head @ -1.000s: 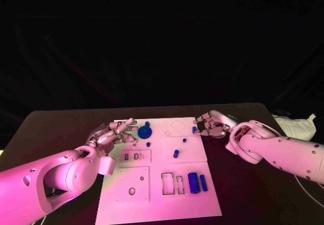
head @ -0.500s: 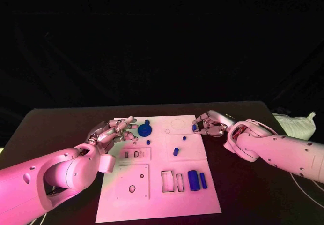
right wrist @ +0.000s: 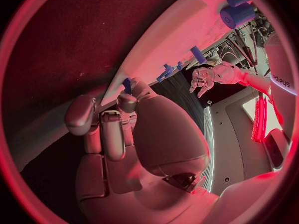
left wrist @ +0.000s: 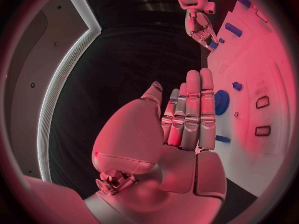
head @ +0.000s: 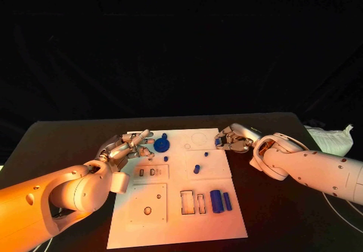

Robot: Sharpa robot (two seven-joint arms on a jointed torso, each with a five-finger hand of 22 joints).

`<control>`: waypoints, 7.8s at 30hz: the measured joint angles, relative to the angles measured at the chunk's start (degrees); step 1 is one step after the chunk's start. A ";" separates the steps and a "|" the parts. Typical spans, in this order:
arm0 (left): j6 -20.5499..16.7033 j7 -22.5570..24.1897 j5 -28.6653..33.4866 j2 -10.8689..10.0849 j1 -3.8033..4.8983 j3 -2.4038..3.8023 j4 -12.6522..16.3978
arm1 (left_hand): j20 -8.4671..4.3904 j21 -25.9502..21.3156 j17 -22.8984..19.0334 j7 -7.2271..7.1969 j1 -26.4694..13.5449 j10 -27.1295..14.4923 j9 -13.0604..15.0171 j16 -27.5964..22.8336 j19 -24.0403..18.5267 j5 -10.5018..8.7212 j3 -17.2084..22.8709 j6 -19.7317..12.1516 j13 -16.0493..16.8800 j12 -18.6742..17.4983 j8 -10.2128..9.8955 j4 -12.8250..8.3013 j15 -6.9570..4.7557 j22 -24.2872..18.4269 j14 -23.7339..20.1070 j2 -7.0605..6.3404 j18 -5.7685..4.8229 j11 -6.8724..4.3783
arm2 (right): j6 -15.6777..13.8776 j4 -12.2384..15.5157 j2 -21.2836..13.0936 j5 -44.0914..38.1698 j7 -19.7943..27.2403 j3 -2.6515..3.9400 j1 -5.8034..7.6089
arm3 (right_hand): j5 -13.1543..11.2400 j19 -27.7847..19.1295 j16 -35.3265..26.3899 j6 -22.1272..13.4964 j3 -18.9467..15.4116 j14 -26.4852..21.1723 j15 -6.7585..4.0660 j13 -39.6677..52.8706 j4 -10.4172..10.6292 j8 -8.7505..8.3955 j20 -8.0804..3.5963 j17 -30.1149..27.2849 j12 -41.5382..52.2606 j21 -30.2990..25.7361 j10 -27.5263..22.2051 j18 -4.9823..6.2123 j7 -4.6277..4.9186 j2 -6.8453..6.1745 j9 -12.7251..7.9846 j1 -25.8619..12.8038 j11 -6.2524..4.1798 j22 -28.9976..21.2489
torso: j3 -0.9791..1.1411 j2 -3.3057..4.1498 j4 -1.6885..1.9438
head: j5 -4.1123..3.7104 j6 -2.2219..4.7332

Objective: Assemble the parts on the task board

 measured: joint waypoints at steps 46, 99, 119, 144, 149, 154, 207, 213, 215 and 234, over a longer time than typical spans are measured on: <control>0.05 0.02 -0.03 0.05 0.00 -0.01 -2.30 | 0.00 0.21 0.11 0.21 0.75 -0.21 0.00 -0.22 -0.41 0.00 0.14 -0.22 -0.03 -0.23 0.00 -0.78 0.00 0.19 0.00 -0.31 0.01 0.21 | -3.92 10.33 -1.35 0.81 -4.20 0.08 1.87 | -3.12 1.66 0.23 4.48 5.15 0.01 -1.84 1.09 -2.78 2.25 -1.66 -0.02 2.31 1.12 1.02 0.00 -0.81 2.27 0.66 -1.06 0.61 2.19 | -0.07 -0.46 0.10 | 1.60 -1.01; -1.54 0.23 -2.06 0.18 0.66 -0.01 -2.99 | 4.91 -13.99 -11.96 1.34 1.05 -2.56 0.00 -22.36 -16.38 0.00 0.07 -1.34 -1.27 -0.54 0.00 -2.76 4.41 -8.73 -9.53 -0.61 0.01 2.56 | -0.80 11.42 18.68 -13.46 -24.43 -1.57 -2.83 | -2.51 1.45 -0.56 4.87 5.51 0.10 -1.72 1.99 -3.18 2.46 -1.86 0.01 1.54 0.88 0.91 0.01 -1.14 0.89 0.75 -3.35 -0.93 1.41 | -0.70 -1.81 0.90 | 6.02 -4.62; -1.49 0.11 -2.11 0.38 0.67 -0.01 -3.03 | 4.90 -13.99 -12.35 1.34 1.05 -2.56 0.00 -22.63 -15.95 0.00 0.07 -1.34 -1.37 -0.54 0.00 -2.76 4.21 -8.91 -8.90 -0.61 0.01 2.55 | -0.61 11.04 19.43 -15.22 -24.05 -1.41 -3.58 | -2.53 1.45 -0.56 5.72 5.50 0.11 -1.72 1.80 -3.17 1.97 -1.86 0.00 1.33 0.89 1.32 0.01 -1.83 -0.26 1.25 -4.50 -1.36 1.40 | -0.70 -1.80 0.83 | 6.75 -5.40; -1.43 -0.02 -2.12 0.60 0.67 -0.01 -3.05 | 4.90 -13.99 -12.40 1.33 1.05 -2.56 0.00 -22.63 -15.95 0.00 0.07 -1.34 -1.36 -0.54 0.00 -2.76 4.21 -8.96 -8.90 -0.61 0.01 2.55 | -0.38 11.04 19.63 -17.51 -24.81 -1.47 -4.04 | 0.03 0.70 -1.22 3.40 5.02 0.09 -1.31 -2.51 -2.69 0.37 -1.11 -0.01 -4.47 -0.43 -1.68 0.01 -0.87 -2.89 0.48 -7.13 -0.62 -0.45 | -0.71 -1.80 0.82 | 6.84 -5.83; -1.41 -0.06 -2.12 0.62 0.67 -0.01 -3.08 | 4.90 -14.26 -12.48 1.33 1.05 -2.56 0.00 -22.63 -15.95 0.00 0.07 -1.34 -1.36 -0.54 0.00 -2.76 4.21 -9.01 -8.90 -0.61 0.01 2.55 | -0.56 10.89 19.76 -17.52 -25.00 -1.46 -4.10 | 0.15 0.41 -1.77 1.38 4.46 0.02 -0.97 -4.91 -2.12 -0.57 -0.82 -0.01 -7.36 -0.76 -3.55 0.01 -0.38 -3.71 0.03 -7.95 -0.18 -0.99 | -0.73 -1.79 0.86 | 6.76 -5.91; -1.40 -0.12 -2.12 0.60 0.67 -0.01 -3.10 | 4.90 -14.27 -12.48 1.33 1.05 -2.56 0.00 -22.63 -15.96 0.00 0.07 -1.34 -1.36 -0.54 0.00 -2.76 4.21 -9.00 -8.90 -0.61 0.00 2.55 | -1.09 10.85 19.81 -17.52 -25.15 -1.51 -4.22 | 0.15 0.21 -2.47 -0.45 4.15 0.09 -0.91 -6.96 -1.82 -0.79 -0.61 -0.01 -9.68 -1.00 -5.07 0.00 0.01 -3.92 -0.39 -8.16 0.12 -1.37 | -0.73 -1.79 0.85 | 6.75 -5.94; 15.07 -47.13 -50.49 4.94 7.98 -0.01 -8.58 | -6.76 47.12 41.18 -7.87 -11.03 6.57 19.87 60.37 19.87 -1.33 -13.35 1.52 42.99 53.80 21.93 4.61 -6.79 54.44 14.13 0.29 -5.79 -7.79 | -6.57 21.82 -4.87 24.05 -2.60 -1.16 7.37 | 5.92 -0.93 -6.84 -3.49 -0.65 0.10 0.32 -11.92 -0.33 0.44 0.31 0.01 -11.61 -2.67 -7.90 0.01 0.45 -1.88 -0.38 -7.48 0.51 -3.98 | 0.27 -3.71 -1.10 | 8.67 -6.12; 19.09 -53.09 -57.27 7.20 8.12 -0.02 -9.52 | -6.81 47.96 41.17 -7.87 -11.03 6.12 21.40 60.37 20.34 -1.33 -14.32 0.50 42.64 53.80 23.15 4.51 -6.97 56.11 14.32 0.29 -5.79 -7.78 | -6.20 21.30 -4.36 23.97 -3.58 -1.17 7.38 | 6.34 -0.94 -6.84 -3.50 -0.65 0.10 0.32 -11.92 -0.33 0.44 0.30 0.01 -11.61 -2.67 -7.90 0.01 0.44 -1.58 -0.38 -7.17 0.51 -4.00 | 0.36 -3.72 -1.04 | 8.86 -6.28; 20.02 -54.51 -58.64 7.74 8.14 -0.02 -9.84 | -6.77 48.14 41.17 -7.78 -11.03 6.12 21.54 60.37 20.69 -1.33 -14.32 0.19 42.60 53.71 23.30 4.51 -6.97 56.24 14.32 0.29 -5.80 -7.78 | -6.19 21.14 -4.14 23.71 -3.70 -1.18 7.36 | 6.69 -1.13 -6.84 -3.50 -0.65 0.10 0.32 -12.00 -0.33 0.44 0.10 0.01 -11.61 -2.88 -7.78 0.01 0.44 -1.51 -0.38 -7.10 0.40 -4.08 | 0.36 -3.72 -1.07 | 8.96 -6.33; 24.93 -59.38 -63.01 10.91 8.16 -0.11 -11.06 | -6.77 49.93 41.16 -8.28 -11.48 6.55 24.78 60.37 21.10 -1.33 -15.06 -0.31 45.39 56.12 26.37 4.62 -7.08 56.23 14.21 0.75 -6.67 -8.19 | -6.20 20.24 -3.36 18.88 -4.58 -1.19 7.28 | 7.94 -1.13 -7.45 -3.50 -0.65 0.10 0.32 -12.76 -0.33 0.44 0.11 0.00 -11.90 -3.15 -7.69 0.01 0.42 -1.51 -0.39 -7.10 0.31 -4.47 | 0.31 -3.67 -0.99 | 8.95 -6.76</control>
